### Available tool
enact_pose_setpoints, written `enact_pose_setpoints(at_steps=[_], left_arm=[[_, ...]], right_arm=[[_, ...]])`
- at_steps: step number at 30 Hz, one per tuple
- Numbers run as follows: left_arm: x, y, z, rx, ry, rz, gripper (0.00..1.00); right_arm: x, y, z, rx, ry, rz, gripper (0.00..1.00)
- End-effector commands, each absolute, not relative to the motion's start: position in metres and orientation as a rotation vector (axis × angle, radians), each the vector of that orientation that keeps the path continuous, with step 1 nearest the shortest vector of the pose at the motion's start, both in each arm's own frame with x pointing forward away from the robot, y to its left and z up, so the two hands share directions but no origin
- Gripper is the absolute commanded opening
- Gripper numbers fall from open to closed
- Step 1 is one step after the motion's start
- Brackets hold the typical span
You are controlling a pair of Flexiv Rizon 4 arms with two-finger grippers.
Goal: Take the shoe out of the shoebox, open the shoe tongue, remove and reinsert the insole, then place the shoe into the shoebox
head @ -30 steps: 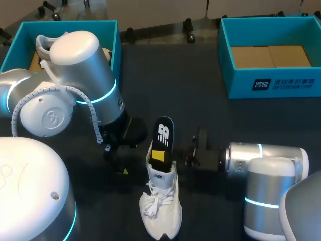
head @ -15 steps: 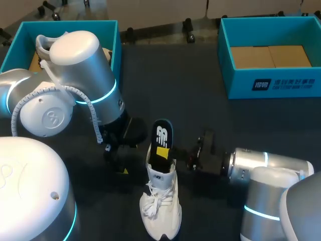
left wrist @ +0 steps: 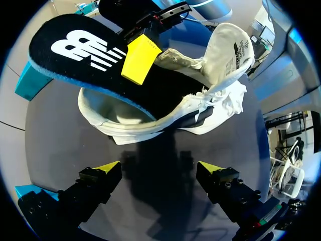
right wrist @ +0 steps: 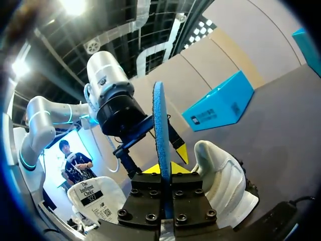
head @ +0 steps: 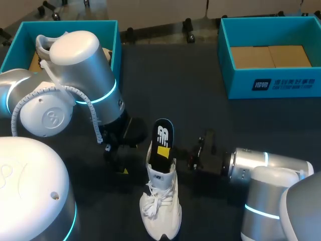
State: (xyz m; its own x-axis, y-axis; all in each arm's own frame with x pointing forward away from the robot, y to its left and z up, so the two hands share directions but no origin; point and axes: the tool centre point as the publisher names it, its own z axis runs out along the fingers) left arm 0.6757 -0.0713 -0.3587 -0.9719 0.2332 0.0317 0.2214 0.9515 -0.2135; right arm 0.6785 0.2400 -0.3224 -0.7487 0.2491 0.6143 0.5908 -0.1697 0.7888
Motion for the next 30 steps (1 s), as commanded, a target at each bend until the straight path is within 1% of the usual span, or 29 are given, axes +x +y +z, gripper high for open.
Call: enact_pose_setpoints(at_steps=[1, 12, 13, 30], left_arm=[[0.675, -0.071, -0.359, -0.356, -3.048, 0.323, 1.00], [0.675, -0.071, -0.359, -0.356, -3.048, 0.323, 1.00], [0.675, -0.071, -0.359, -0.356, -3.048, 0.323, 1.00], [0.675, -0.071, -0.359, -0.356, -3.048, 0.323, 1.00]], right_arm=[[0.678, 0.240, -0.322, -0.968, -1.847, -2.003, 0.00], [0.678, 0.240, -0.322, -0.968, -1.847, -2.003, 0.00], [0.676, 0.239, -0.345, -1.041, -1.705, -1.873, 0.00], [0.673, 0.243, -0.345, -1.081, -1.693, -1.809, 0.00]])
